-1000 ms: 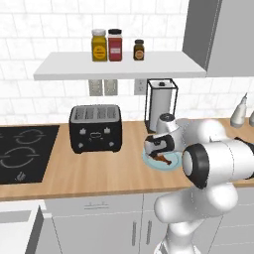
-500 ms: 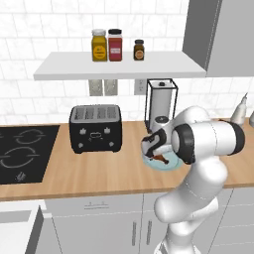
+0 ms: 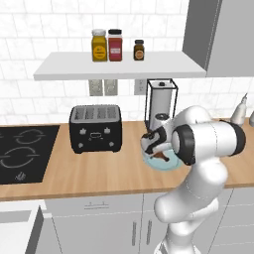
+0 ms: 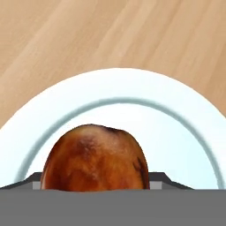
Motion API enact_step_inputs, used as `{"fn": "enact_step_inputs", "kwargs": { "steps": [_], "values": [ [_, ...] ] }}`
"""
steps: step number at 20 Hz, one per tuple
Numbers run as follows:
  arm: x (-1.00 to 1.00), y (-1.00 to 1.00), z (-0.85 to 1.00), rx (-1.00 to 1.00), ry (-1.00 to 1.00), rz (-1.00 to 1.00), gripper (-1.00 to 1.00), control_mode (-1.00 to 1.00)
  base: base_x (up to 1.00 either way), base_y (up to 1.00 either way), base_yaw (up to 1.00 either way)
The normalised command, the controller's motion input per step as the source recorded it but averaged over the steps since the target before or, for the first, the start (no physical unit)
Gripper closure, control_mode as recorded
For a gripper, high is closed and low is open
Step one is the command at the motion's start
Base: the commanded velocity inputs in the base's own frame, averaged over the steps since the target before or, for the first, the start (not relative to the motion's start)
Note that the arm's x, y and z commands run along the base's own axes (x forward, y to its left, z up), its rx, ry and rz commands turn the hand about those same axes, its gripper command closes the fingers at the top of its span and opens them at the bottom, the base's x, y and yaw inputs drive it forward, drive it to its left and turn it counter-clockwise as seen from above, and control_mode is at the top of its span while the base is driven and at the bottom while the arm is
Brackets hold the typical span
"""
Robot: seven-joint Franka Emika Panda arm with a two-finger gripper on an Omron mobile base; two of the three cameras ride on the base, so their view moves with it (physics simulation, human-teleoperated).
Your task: Pick up the knife from the drawer and place it on the cutting board. Then place the meat from the plate to the cutting board.
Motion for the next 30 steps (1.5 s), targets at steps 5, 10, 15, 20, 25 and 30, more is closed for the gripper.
{"fn": "enact_step_inputs", "kwargs": {
  "steps": [5,10,15,20,25,30],
  "values": [
    [-0.93,0.0,0.91,0.0,-0.27,0.02,1.0,-1.0,0.0,0.0,0.0],
    [-0.89,0.0,1.0,0.0,-0.3,0.05,1.0,-1.0,0.0,0.0,0.0],
    [-0.82,0.0,1.0,0.0,-0.18,0.03,1.0,-1.0,0.0,0.0,0.0],
    [-0.56,0.13,0.93,0.0,0.11,0.17,1.0,-1.0,0.0,0.0,0.0],
    [-0.69,0.11,0.48,0.0,0.16,0.36,1.0,1.0,-0.19,0.05,0.11],
    [0.0,0.0,0.0,0.0,0.0,0.0,1.0,1.0,-0.59,0.07,0.74]
  ]
}}
